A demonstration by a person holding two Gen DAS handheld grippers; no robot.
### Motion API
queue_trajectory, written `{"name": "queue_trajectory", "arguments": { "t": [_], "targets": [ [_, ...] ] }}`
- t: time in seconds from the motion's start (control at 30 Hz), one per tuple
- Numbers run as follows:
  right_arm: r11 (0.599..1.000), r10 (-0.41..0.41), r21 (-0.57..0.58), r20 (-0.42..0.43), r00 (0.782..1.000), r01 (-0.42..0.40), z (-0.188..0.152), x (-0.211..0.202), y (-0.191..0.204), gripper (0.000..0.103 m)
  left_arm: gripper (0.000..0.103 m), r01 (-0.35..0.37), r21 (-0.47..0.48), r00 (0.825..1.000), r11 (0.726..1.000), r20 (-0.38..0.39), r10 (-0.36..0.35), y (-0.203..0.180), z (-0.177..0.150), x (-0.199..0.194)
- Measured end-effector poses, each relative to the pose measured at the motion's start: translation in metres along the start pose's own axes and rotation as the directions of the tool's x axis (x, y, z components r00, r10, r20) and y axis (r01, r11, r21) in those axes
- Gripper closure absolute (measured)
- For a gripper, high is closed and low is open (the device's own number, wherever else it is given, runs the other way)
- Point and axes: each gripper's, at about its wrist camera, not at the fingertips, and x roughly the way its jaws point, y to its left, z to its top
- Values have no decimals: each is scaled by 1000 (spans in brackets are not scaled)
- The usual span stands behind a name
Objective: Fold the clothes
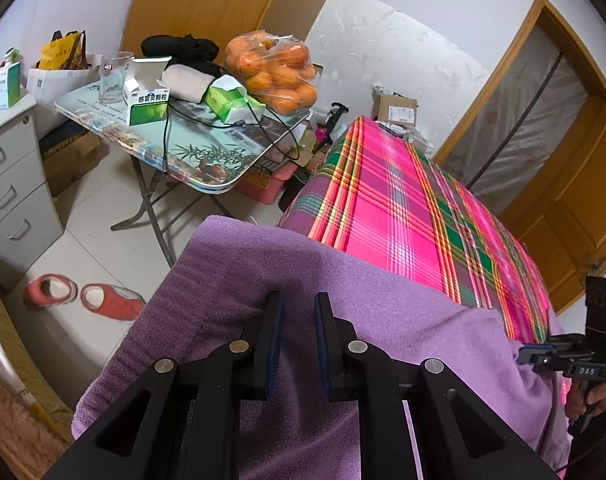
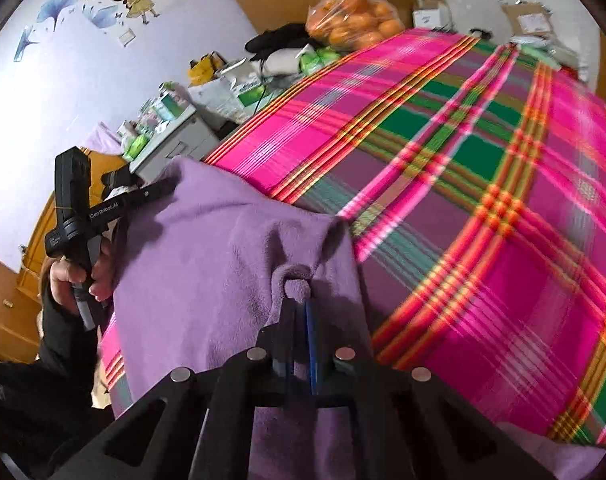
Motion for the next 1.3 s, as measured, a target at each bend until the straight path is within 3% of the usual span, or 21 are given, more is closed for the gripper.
{"name": "queue_trajectory", "arguments": {
  "t": [0.13,0.33,0.43,0.57,0.7,0.77,0.83,0.93,1.1,1.17,1.3],
  "targets": [
    [996,24,90,76,997,-31,-5,-20,-23,98,87,6,-5,1000,1000,0,-6,1,1,0],
    [983,7,181,74,997,-21,0,-16,-40,91,87,-1,0,1000,1000,0,1,0,1,0],
    [985,38,166,95,995,-53,5,-16,-33,75,87,-24,27,1000,999,10,24,-3,2,-3],
    [989,74,118,95,993,-85,10,-11,-16,74,87,-43,40,998,998,47,41,2,7,-16],
    [988,-43,153,83,996,30,9,-1,-21,74,87,-130,-15,990,991,60,130,29,21,-23],
    [977,-98,201,108,989,75,5,-7,-31,74,87,-138,-44,988,989,70,141,42,24,-31],
    [979,-72,199,149,986,42,-3,-18,-29,74,81,-108,-39,992,993,62,110,46,26,-33],
    [987,-32,158,179,983,3,-17,-30,-10,74,63,-55,-23,998,998,40,56,50,28,-34],
    [993,13,113,221,975,-39,-49,-47,23,74,62,-47,22,998,999,-36,48,37,31,-9],
    [994,2,107,251,968,-29,-63,-65,29,74,61,-97,38,992,995,-81,99,36,33,9],
    [994,-48,113,337,940,11,-96,-109,36,74,60,-132,66,990,989,-51,135,37,38,18]
  ]
}}
